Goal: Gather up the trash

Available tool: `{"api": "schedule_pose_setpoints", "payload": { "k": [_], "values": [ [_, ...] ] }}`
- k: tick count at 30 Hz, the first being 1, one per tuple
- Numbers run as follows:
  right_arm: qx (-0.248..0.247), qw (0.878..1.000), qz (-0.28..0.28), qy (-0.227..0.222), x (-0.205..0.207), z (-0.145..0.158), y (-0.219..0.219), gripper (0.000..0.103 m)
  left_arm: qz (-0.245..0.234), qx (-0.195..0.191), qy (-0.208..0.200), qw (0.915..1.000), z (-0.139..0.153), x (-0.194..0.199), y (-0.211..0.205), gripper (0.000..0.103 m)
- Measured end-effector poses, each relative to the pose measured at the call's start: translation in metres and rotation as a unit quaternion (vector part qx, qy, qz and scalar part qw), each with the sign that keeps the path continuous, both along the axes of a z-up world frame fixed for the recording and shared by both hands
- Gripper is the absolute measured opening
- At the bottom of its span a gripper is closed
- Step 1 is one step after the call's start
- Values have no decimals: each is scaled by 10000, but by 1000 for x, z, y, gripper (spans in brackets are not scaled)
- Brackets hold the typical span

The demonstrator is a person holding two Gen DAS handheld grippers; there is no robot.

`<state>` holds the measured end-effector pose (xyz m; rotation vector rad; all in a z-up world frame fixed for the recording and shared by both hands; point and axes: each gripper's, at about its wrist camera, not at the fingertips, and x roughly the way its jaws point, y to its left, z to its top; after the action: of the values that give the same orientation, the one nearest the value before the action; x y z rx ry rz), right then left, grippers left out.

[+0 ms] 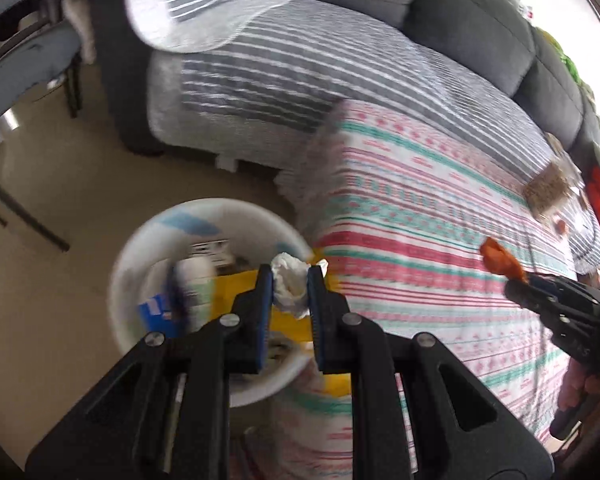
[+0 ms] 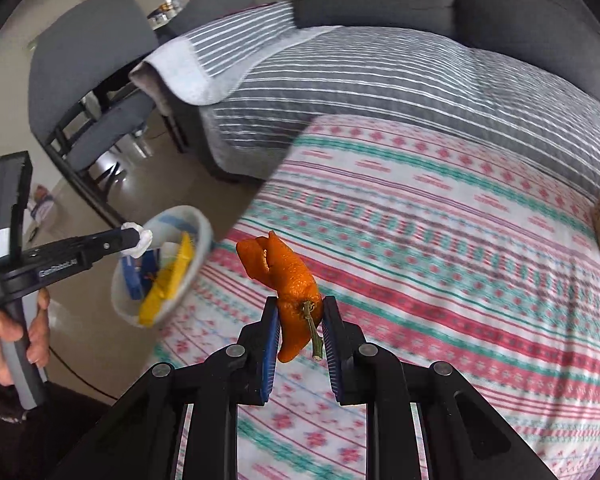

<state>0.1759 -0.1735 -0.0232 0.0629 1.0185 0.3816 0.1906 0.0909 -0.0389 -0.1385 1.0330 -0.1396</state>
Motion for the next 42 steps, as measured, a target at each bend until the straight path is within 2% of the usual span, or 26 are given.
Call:
{"api": "schedule_pose_setpoints", "payload": {
  "k": [5, 9, 10, 12, 14, 17, 26, 29, 31, 32, 33, 38, 42],
  "values": [
    [36, 9998, 218, 20, 6, -2, 28, 21, 366, 131, 163, 9991, -13, 6, 33, 19],
    [24, 9992, 390, 28, 10, -3, 49, 22, 439, 181, 253, 9986, -20, 7, 46, 20],
    [29, 9991, 430, 31, 11, -4, 55, 22, 436, 195, 299, 9984, -22, 8, 47, 29],
    [58, 9988, 481, 44, 14, -4, 63, 21, 528, 303, 331, 9976, -23, 9, 51, 57],
    [78, 9985, 537, 40, 15, -4, 71, 21, 615, 362, 269, 9971, -21, 7, 56, 71],
    [102, 9978, 657, 34, 17, -3, 88, 22, 780, 516, 230, 9954, -16, 4, 65, 82],
    [126, 9950, 980, 128, 25, -10, 132, 22, 1126, 848, 323, 9895, -18, -8, 96, 88],
    [170, 9939, 1075, 151, 25, -13, 146, 25, 1212, 860, 381, 9882, -19, -12, 104, 89],
    [319, 9936, 1062, 234, 26, -14, 151, 38, 1269, 840, 419, 9875, -20, -14, 108, 90],
    [391, 9936, 1017, 293, 27, -15, 152, 56, 1289, 822, 429, 9873, -20, -16, 110, 91],
    [416, 9941, 964, 284, 26, -15, 150, 66, 1303, 807, 434, 9872, -20, -17, 110, 92],
    [422, 9967, 655, 245, 15, -4, 131, 67, 1364, 709, 416, 9872, -14, -28, 107, 94],
    [227, 9997, 85, 38, -8, 21, 90, 72, 1273, 441, 404, 9901, 3, -43, 84, 100]
  ]
}}
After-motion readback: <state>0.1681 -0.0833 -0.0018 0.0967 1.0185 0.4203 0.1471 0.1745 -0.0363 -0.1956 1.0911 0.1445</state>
